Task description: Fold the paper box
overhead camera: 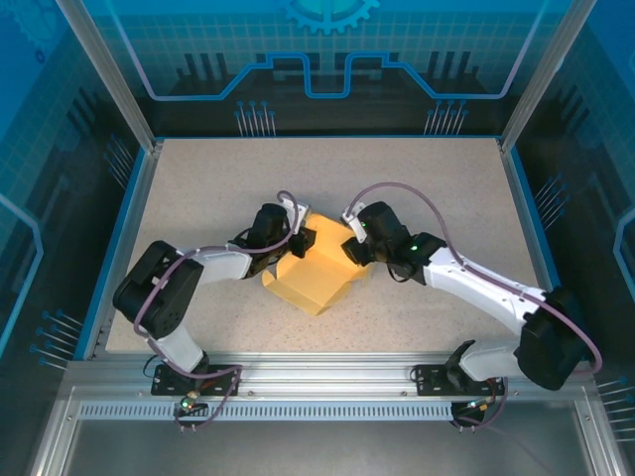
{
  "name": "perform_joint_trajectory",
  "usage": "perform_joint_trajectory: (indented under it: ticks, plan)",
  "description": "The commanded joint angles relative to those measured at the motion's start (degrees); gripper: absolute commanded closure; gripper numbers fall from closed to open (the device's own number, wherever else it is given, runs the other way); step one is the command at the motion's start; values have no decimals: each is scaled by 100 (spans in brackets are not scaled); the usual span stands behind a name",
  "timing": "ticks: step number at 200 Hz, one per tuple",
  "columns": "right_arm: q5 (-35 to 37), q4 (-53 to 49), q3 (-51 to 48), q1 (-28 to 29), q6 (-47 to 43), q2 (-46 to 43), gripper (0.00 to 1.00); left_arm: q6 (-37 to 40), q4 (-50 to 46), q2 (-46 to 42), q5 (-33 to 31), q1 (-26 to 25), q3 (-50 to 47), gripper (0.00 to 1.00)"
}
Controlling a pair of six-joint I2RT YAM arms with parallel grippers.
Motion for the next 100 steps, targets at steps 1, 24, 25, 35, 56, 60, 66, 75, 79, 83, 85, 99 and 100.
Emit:
perform_joint_trajectory:
  ticks: [1,24,25,35,56,60,66,75,79,83,85,99,100]
  plan:
    - [-618,-374,106,-294,339,-547,47,-636,-222,-379,-646,-24,-177,86]
    - [-1247,-774,116,-729,563,-968,39,-761,-460,-564,-810,-50,-174,86]
    - [-1271,-795,127,-741,568,-982,38,-761,-474,-571,-822,-53,-171,86]
    - [-1374,-988,202,-844,630,-1023,35,-761,-593,-615,-900,-79,-144,86]
    - [-1294,-1401,567,-850,750,-904,34,-756,-771,-686,-1072,-119,-76,86]
    - [-1310,-1452,636,-845,807,-863,34,-760,-820,-695,-1105,-129,-55,86]
    - [-1327,-1503,731,-814,894,-810,34,-761,-889,-700,-1163,-134,-25,86]
    - [-1372,-1523,831,-705,972,-739,35,-761,-997,-704,-1252,-157,29,86]
    - [-1377,-1525,875,-623,990,-706,35,-762,-1039,-713,-1303,-163,53,85]
    - [-1357,-1532,919,-536,1000,-679,35,-761,-1083,-711,-1341,-166,67,85]
    - [-1341,-1535,940,-490,1008,-664,35,-761,-1096,-720,-1355,-168,75,85]
    - [-1283,-1492,1016,-175,1061,-545,35,-748,-1192,-723,-1466,-184,128,85]
    - [-1289,-1483,1016,-165,1068,-529,35,-750,-1196,-725,-1470,-185,129,85]
